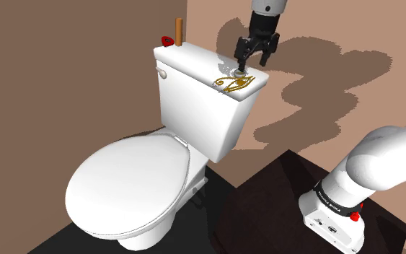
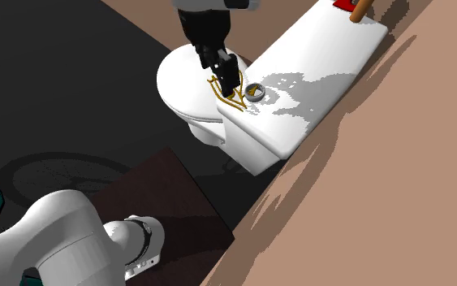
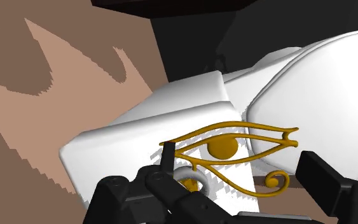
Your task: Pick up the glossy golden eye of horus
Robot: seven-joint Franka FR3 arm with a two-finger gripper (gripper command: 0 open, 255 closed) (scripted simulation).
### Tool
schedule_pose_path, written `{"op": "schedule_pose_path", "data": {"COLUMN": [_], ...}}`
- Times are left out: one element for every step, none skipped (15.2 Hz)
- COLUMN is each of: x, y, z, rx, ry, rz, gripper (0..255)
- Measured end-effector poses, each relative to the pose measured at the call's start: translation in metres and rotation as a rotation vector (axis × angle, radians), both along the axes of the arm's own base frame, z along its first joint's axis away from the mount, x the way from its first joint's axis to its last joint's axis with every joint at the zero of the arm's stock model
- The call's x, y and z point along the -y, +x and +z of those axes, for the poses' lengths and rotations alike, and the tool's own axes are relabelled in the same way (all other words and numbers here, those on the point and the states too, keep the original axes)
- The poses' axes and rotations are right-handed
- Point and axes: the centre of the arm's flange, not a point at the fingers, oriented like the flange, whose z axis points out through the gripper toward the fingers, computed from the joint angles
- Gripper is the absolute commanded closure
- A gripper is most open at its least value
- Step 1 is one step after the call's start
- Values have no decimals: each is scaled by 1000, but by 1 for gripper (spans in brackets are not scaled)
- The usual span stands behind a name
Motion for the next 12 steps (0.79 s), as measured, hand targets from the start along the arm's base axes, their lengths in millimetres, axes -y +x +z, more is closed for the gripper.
{"op": "schedule_pose_path", "data": {"x": [-10, -22, -30, -39, -48, -58, -68, -71, -71, -73, -73, -74], "y": [10, 20, 29, 39, 48, 60, 69, 73, 76, 77, 78, 78], "z": [-4, -7, -9, -14, -19, -23, -26, -31, -37, -43, -48, -53], "rx": [0, 0, -1, 0, -1, 0, -1, -1, -1, -1, -1, -1], "ry": [-12, -23, -35, -47, -59, -70, -81, -86, -89, -90, -91, -91], "rz": [-8, -15, -24, -31, -40, -47, -55, -60, -62, -64, -64, -65], "gripper": [0, 0, 0, 0, 0, 0, 0, 0, 0, 0, 0, 0]}}
